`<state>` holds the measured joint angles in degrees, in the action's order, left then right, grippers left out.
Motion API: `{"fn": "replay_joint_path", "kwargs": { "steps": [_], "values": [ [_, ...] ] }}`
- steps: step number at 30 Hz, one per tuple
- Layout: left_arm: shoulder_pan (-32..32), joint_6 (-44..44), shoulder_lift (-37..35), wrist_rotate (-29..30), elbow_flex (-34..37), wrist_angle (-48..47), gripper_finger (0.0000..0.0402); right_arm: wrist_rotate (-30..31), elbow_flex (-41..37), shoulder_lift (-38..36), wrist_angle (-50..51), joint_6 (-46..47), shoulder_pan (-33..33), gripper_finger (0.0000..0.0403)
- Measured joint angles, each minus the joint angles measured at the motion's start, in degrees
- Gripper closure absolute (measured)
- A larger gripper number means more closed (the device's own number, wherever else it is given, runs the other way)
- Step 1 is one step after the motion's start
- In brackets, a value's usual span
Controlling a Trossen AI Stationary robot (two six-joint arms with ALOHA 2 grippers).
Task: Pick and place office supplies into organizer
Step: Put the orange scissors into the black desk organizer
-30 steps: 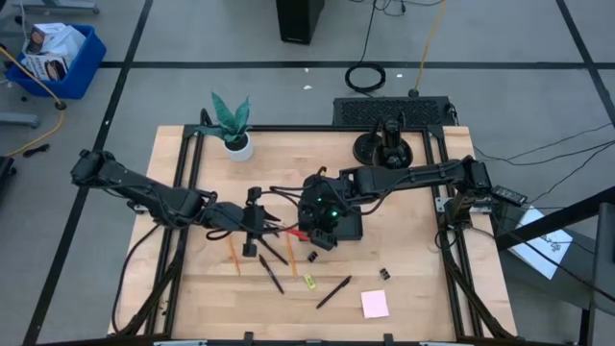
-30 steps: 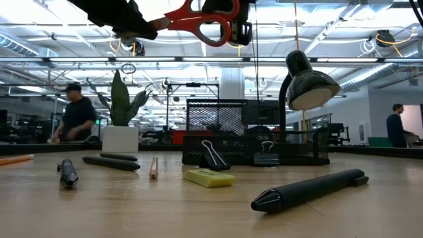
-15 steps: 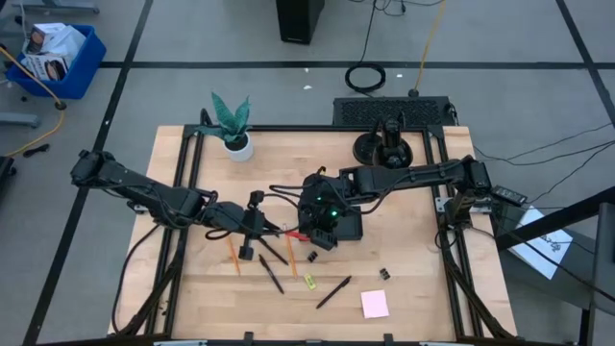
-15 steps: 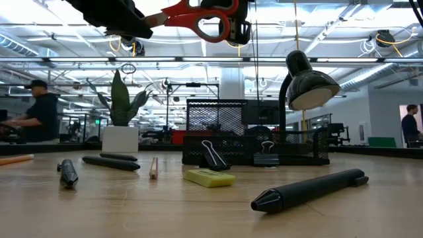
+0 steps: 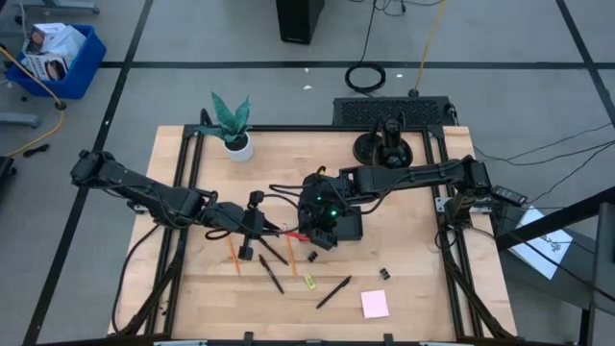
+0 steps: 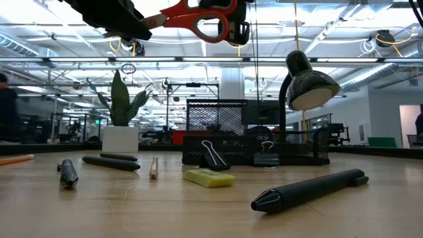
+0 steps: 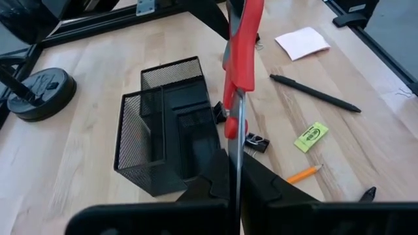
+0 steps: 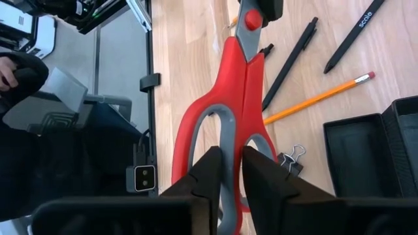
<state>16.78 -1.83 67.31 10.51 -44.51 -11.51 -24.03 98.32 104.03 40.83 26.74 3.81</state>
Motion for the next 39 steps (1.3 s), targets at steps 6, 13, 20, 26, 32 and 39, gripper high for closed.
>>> {"fn": "replay_joint_path", "kwargs": {
  "steps": [6,13,20,26,32,39],
  "values": [
    [0.0,-0.4,0.0,0.8,0.0,-0.2,0.0399,0.1,0.0,0.0,-0.1,0.2,0.0,0.0339],
    [1.2,-0.7,0.0,2.8,0.0,-0.4,0.0401,0.2,0.1,0.0,-0.1,1.1,-0.3,0.0338],
    [2.7,-1.7,0.0,6.7,0.0,-1.0,0.0401,-0.2,0.1,0.0,-0.7,1.1,-1.2,0.0337],
    [2.7,-2.1,0.0,6.7,0.0,-1.3,0.0401,-0.2,0.1,0.0,-1.2,1.1,-1.2,0.0336],
    [2.7,-2.0,0.0,6.7,0.0,-1.7,0.0401,0.0,0.1,0.0,-1.3,1.6,-1.4,0.0308],
    [2.9,-2.0,0.0,7.5,0.0,-2.1,0.0401,-0.1,0.1,0.0,-1.2,2.5,-1.9,0.0278]
  ]
}}
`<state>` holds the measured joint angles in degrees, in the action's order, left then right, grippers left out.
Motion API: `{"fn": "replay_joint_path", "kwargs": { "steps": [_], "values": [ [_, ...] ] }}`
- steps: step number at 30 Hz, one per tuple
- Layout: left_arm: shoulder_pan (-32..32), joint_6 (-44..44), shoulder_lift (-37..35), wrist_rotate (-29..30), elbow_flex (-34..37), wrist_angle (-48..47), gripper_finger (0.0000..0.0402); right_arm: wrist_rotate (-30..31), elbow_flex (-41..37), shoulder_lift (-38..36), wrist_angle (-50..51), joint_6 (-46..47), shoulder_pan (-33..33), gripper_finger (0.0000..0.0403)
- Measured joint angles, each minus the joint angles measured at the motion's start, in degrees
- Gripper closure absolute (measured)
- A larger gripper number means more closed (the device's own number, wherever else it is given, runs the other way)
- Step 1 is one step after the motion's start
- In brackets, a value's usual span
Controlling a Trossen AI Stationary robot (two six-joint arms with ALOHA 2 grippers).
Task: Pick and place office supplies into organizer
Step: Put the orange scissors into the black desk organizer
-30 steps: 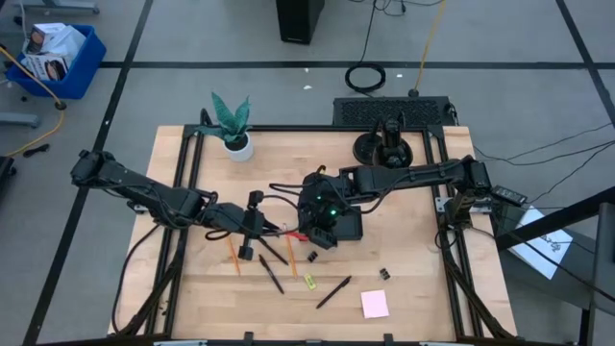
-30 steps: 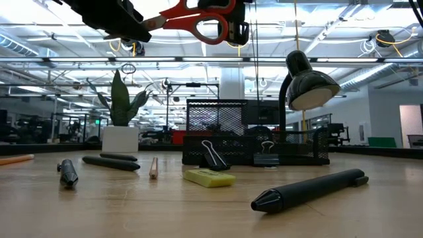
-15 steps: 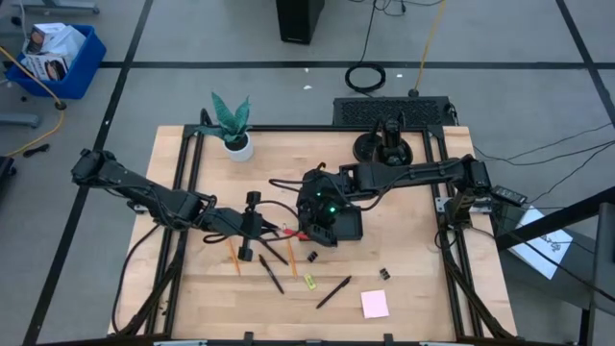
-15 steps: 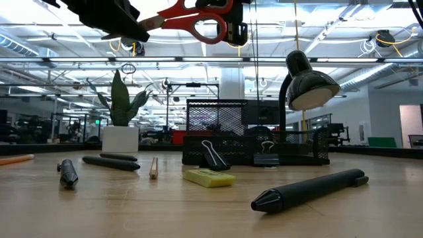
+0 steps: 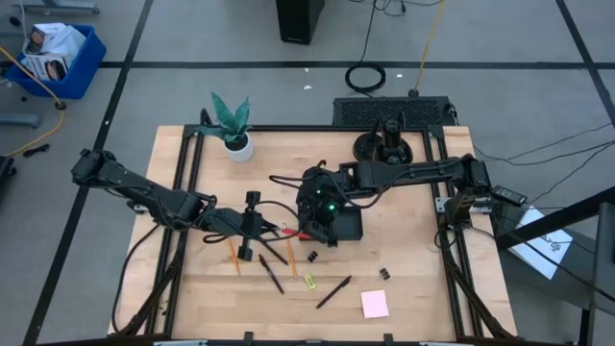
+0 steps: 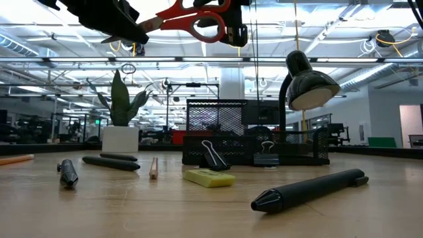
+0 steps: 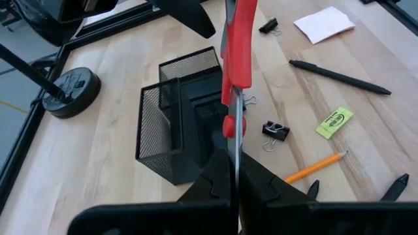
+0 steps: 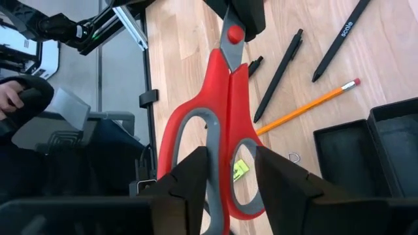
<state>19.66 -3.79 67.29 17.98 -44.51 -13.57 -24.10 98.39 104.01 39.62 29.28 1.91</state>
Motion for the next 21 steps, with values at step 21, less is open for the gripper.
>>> {"fn": "replay_joint_path", "kwargs": {
  "steps": [21],
  "values": [
    [3.6,0.8,0.0,5.7,0.0,-1.1,0.0401,0.3,0.0,0.0,-0.6,-0.1,0.0,0.0301]
  ]
}}
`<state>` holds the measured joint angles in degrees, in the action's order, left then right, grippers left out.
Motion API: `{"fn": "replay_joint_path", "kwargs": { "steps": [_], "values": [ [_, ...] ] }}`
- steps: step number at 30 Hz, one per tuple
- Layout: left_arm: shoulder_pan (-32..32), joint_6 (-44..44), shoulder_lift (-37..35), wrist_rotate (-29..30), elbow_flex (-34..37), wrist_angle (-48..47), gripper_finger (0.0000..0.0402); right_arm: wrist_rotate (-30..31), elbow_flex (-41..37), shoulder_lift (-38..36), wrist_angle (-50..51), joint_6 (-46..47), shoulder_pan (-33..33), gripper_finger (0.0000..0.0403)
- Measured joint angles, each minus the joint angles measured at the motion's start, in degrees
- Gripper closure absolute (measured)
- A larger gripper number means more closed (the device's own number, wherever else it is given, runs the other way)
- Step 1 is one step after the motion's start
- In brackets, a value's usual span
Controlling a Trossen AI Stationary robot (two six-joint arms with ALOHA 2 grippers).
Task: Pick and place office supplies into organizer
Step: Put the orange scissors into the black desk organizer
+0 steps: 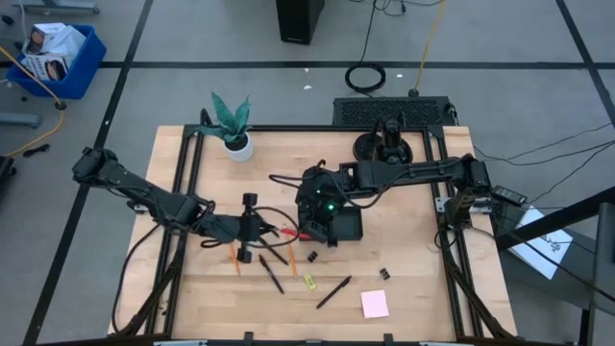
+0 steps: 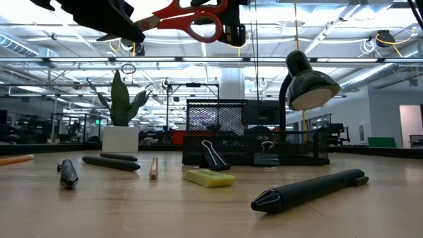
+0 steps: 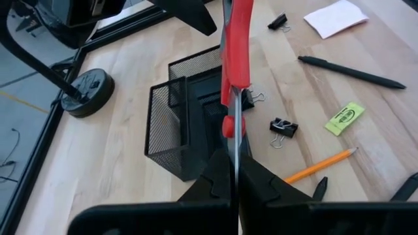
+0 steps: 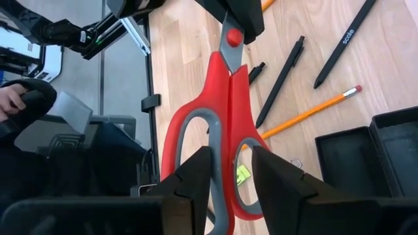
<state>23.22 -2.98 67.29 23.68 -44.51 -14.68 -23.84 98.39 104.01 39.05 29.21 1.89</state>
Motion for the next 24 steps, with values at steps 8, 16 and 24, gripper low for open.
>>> {"fn": "replay_joint_path", "kwargs": {
  "steps": [8,16,24],
  "values": [
    [1.3,0.5,0.0,2.1,0.0,-0.9,0.0401,-0.2,-0.1,-0.2,-2.0,0.3,-0.9,0.0301],
    [1.4,1.1,0.0,2.4,0.0,-2.0,0.0401,-0.2,-0.1,-0.2,-2.0,0.3,-1.6,0.0305],
    [1.3,1.4,0.0,2.5,0.0,-2.0,0.0401,1.1,-0.1,-0.2,-0.8,0.1,-2.3,0.0308]
  ]
}}
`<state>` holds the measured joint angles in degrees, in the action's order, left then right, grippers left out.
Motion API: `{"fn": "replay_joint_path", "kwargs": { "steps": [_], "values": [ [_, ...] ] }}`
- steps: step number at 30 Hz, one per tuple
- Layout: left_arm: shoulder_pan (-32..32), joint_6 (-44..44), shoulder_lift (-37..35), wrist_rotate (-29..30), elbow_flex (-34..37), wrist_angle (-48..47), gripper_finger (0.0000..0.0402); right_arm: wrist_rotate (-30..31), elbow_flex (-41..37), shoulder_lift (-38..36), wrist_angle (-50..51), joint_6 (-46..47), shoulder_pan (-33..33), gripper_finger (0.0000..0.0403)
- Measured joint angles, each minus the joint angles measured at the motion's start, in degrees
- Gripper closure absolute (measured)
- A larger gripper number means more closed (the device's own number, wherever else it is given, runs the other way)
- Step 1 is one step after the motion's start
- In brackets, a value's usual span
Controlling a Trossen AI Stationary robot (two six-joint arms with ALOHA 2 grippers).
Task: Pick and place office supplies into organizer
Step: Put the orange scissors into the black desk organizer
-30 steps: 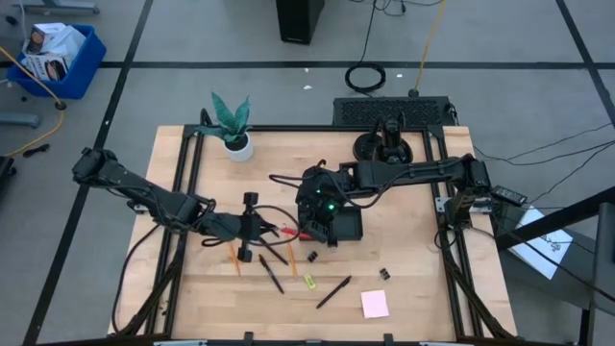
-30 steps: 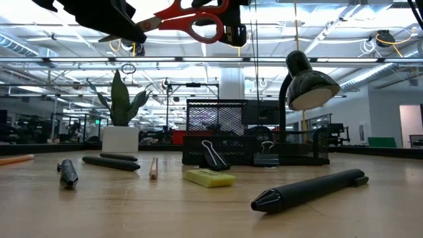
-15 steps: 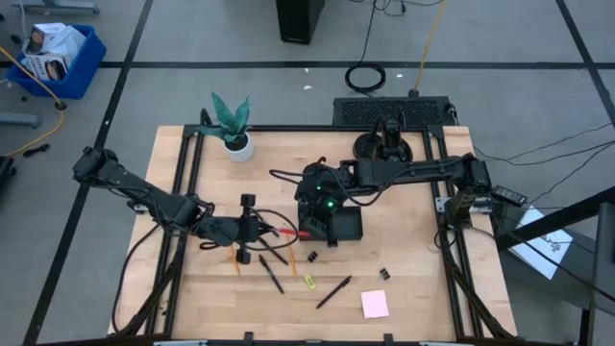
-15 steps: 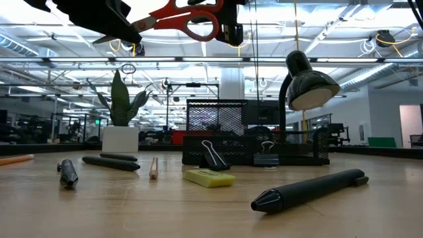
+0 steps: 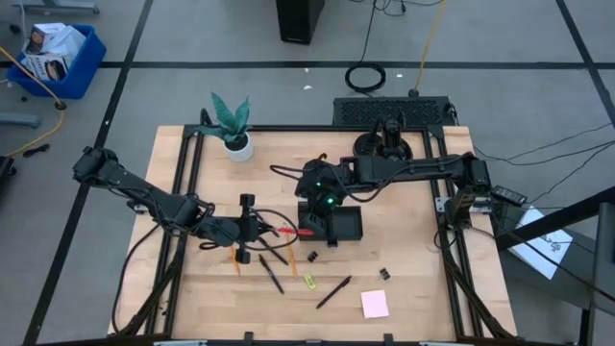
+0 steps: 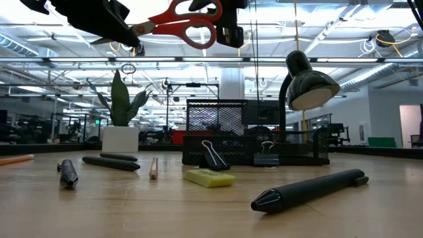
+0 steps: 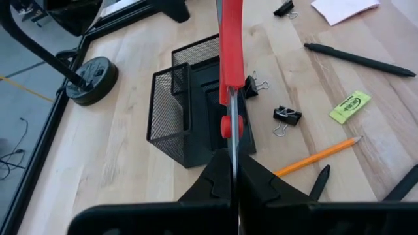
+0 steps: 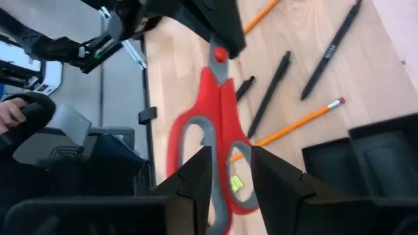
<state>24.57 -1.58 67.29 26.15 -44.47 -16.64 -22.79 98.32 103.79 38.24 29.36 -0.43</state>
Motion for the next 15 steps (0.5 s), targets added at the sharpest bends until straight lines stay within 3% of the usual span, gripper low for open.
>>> {"fn": "replay_joint_path", "kwargs": {
  "steps": [4,15],
  "values": [
    [0.0,0.0,0.0,0.0,0.0,0.0,0.0401,3.3,0.0,0.0,2.2,-0.8,-0.4,0.0310],
    [0.0,0.1,0.0,0.0,0.0,0.2,0.0401,3.3,0.0,0.0,2.3,-2.5,-1.1,0.0310]
  ]
}}
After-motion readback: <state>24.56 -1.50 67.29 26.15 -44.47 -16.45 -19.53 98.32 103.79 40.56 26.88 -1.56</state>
